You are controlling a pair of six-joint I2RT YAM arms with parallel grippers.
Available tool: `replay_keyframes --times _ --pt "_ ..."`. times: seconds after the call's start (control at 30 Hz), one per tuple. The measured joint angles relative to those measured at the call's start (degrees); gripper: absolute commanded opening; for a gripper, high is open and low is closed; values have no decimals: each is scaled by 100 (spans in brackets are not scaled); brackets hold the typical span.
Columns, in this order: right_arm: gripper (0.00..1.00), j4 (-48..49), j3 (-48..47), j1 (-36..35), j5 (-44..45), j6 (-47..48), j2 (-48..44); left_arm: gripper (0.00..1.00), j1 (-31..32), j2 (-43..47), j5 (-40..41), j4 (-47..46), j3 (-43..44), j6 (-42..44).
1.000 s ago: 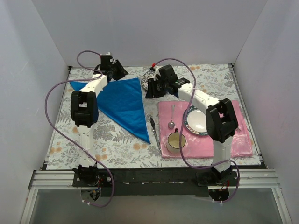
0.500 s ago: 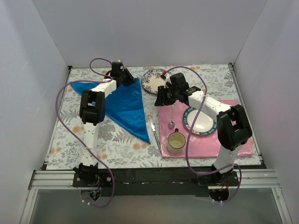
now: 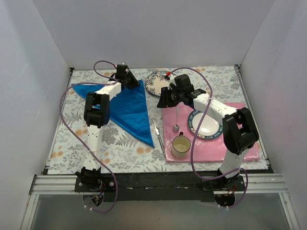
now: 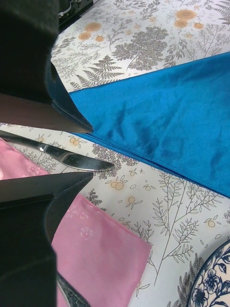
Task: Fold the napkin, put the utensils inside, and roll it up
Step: Fold the napkin
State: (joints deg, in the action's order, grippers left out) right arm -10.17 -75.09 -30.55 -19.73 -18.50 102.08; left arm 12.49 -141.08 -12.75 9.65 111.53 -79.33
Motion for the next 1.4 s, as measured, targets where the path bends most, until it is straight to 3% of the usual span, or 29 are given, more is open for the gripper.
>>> replay_keyframes --times 0.8,1.4 --pt "47 109 190 -52 -116 -83 0 7 -17 -234 339 260 378 101" --pt "48 107 195 -682 -188 -61 153 7 -155 -455 407 234 693 350"
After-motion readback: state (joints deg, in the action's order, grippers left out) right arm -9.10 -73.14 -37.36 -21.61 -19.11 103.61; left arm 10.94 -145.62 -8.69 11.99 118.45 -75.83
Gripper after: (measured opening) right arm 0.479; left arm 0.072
